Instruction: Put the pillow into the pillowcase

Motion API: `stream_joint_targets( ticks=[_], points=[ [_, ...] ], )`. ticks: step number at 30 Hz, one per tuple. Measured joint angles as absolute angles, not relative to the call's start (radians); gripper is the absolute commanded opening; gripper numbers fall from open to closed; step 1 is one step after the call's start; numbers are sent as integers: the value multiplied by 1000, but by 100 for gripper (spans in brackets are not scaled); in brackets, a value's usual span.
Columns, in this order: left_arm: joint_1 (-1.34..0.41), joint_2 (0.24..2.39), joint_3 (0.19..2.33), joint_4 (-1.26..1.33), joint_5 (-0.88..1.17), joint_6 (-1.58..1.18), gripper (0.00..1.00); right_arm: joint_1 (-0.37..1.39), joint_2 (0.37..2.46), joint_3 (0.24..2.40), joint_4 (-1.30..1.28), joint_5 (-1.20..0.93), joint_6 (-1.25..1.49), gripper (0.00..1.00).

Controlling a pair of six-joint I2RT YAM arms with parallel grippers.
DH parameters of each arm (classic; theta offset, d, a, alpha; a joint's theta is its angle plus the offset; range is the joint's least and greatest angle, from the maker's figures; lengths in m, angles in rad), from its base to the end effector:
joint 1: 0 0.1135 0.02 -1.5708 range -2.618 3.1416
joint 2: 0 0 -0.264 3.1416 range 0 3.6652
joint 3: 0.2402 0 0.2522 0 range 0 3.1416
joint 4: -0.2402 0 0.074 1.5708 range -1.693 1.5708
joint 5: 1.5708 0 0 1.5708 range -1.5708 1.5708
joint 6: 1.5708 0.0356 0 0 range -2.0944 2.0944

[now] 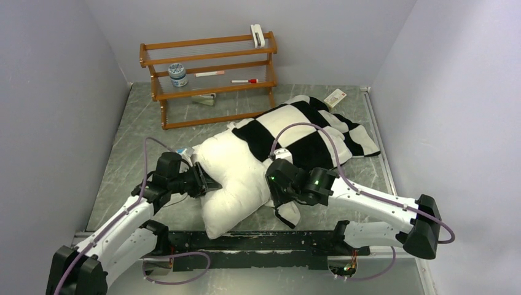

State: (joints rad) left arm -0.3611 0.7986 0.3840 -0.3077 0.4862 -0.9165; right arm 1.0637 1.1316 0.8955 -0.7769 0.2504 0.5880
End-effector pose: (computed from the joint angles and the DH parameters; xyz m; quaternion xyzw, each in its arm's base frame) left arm 0.1469 -0.0733 0.1891 -0.1472 0.8778 -0.4143 0.1900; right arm 0.1133 0.1857 0.2614 -0.1913 0.9351 0.1194 0.2734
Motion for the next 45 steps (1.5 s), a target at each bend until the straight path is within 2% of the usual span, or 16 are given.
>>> stream_joint_targets(
  ticks=[1, 2, 3, 5, 9, 14, 21, 28, 30, 32, 35, 39, 42, 45],
  points=[
    [-372, 817, 384, -285, 485, -925, 11, 1080, 1133, 896, -789, 262, 598, 51],
    [-385, 834, 384, -259, 481, -931, 6, 1094, 1137, 896, -797, 273, 606, 49],
    [-393, 840, 385, -240, 475, -936, 5, 1106, 1143, 895, -801, 286, 613, 46],
    [-405, 839, 391, -220, 459, -944, 5, 1122, 1162, 895, -800, 309, 622, 35],
    [-416, 839, 408, -205, 416, -964, 5, 1131, 1216, 898, -786, 358, 620, 0],
    [-424, 837, 413, -185, 363, -1013, 5, 1182, 1258, 963, -765, 368, 585, 0],
    [-477, 861, 442, -163, 202, -1060, 5, 1212, 1185, 1014, -561, 223, 495, 0],
    [-613, 919, 449, -113, 22, -1109, 5, 1214, 1115, 772, -356, 167, 511, 0],
    [-641, 925, 442, -96, -2, -1121, 5, 1217, 1127, 739, -376, 175, 527, 6],
    [-651, 929, 442, -86, -17, -1124, 5, 1221, 1128, 764, -408, 199, 538, 18],
    [-652, 928, 444, -80, -31, -1121, 21, 1225, 1126, 892, -493, 255, 546, 33],
    [-657, 923, 489, -130, -39, -1076, 46, 1233, 1126, 1069, -495, 308, 528, 40],
    [-658, 900, 541, -178, -54, -1040, 56, 1234, 1166, 1170, -486, 358, 482, 43],
    [-658, 862, 581, -227, -78, -1010, 61, 1235, 1261, 1254, -488, 417, 421, 44]
  ],
)
